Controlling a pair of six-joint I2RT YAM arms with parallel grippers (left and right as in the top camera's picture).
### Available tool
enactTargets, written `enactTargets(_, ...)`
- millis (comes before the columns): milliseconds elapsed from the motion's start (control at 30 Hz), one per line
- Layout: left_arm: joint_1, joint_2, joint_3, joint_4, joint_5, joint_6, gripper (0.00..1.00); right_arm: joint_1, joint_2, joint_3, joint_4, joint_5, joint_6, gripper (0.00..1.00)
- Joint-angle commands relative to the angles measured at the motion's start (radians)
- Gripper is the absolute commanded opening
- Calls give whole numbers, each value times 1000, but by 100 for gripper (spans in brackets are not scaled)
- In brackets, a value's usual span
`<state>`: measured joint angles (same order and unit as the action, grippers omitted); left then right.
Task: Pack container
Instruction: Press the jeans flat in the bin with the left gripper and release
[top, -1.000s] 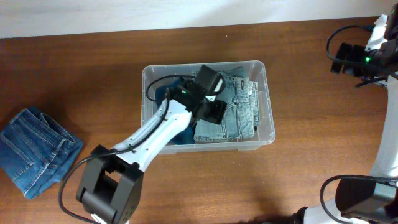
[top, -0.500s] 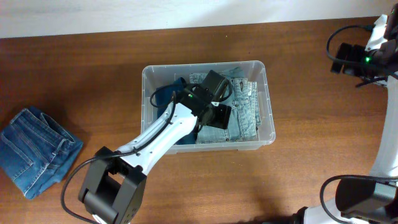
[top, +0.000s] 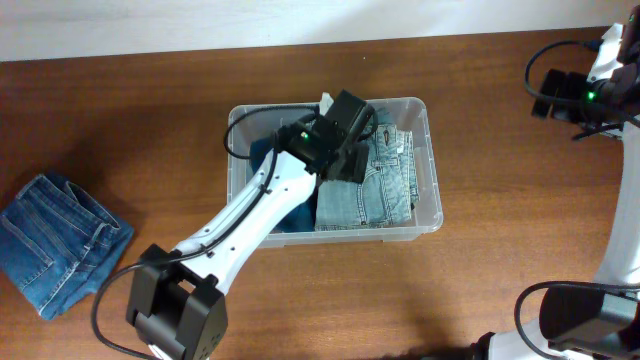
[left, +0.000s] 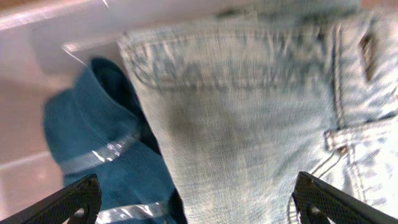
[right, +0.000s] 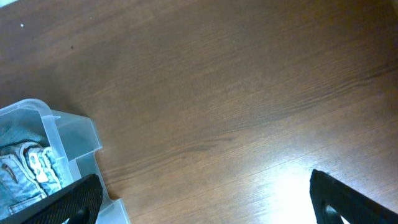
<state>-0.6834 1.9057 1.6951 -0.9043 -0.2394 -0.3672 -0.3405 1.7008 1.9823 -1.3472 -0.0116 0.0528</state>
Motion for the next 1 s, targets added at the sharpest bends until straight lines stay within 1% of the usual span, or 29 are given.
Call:
enactTargets(0, -3, -1, 49, -2, -63, -3, 98, 0, 6, 8, 0, 5, 7, 99)
enactTargets(67, -4, 2, 47, 15, -37, -3, 98, 0, 6, 8, 0, 5, 7, 99)
enactTargets(133, -4, 10, 47, 37, -27, -3, 92, 0, 6, 8, 0, 5, 7, 98)
enactTargets(167, -4, 14, 47, 48, -27, -3, 82, 0, 6, 8, 0, 5, 7, 99)
enactTargets(233, -4, 42, 47, 82, -25, -3, 67, 0, 6, 8, 0, 5, 7, 98)
enactTargets(267, -5, 58, 47, 96, -15, -3, 63, 0, 6, 8, 0, 5, 7, 99)
enactTargets(333, -5, 98, 47, 121, 38, -3, 61, 0, 6, 8, 0, 5, 7, 99)
enactTargets(433, -10, 168, 47, 135, 110, -3, 59, 0, 6, 8, 0, 5, 7, 99)
enactTargets(633, -17, 305, 47, 150, 110, -2, 59, 0, 6, 8, 0, 5, 7, 99)
enactTargets(767, -14, 281, 93, 141, 76, 18, 59, 0, 6, 8, 0, 5, 7, 98)
enactTargets(967, -20, 201, 254, 14, 60, 24, 60, 0, 6, 8, 0, 5, 7, 99)
